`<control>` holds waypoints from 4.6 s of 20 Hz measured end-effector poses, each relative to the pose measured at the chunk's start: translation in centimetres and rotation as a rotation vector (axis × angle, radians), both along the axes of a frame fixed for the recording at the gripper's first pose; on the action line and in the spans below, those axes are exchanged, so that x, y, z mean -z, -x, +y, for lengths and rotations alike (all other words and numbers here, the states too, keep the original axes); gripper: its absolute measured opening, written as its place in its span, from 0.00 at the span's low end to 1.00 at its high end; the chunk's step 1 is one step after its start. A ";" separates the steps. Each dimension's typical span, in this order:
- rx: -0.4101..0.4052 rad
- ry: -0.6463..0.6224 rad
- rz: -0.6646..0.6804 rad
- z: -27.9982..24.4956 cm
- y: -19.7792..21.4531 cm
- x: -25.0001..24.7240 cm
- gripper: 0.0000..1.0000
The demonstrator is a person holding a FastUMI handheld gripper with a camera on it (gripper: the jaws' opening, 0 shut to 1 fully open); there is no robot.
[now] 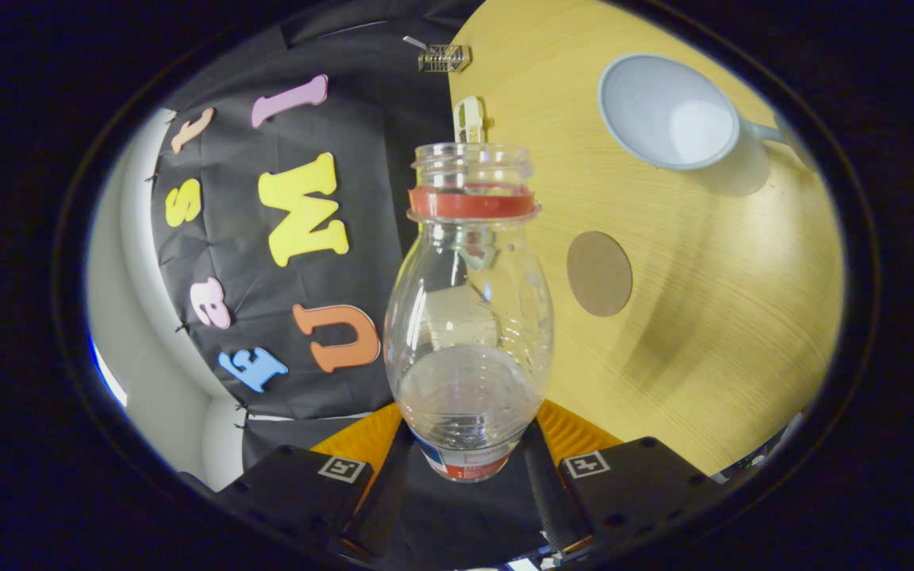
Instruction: Take the bottle from table, then pour the juice into the cup, finally place the bottle on the coaster
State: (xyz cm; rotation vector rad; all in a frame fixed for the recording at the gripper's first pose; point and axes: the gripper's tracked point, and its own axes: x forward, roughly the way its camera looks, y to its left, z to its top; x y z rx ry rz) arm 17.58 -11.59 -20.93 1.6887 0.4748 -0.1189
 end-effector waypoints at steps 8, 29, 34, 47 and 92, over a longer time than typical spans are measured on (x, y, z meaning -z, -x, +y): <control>0.003 -0.073 0.010 0.0 -0.1 -0.9 0.76; 0.018 -0.187 0.020 -0.7 -0.4 -2.5 0.76; 0.038 -0.211 0.013 -1.1 -0.7 -3.4 0.76; 0.051 -0.263 0.020 -1.1 -1.0 -4.4 0.76; 0.075 -0.460 -0.002 -3.8 -2.5 -9.8 0.76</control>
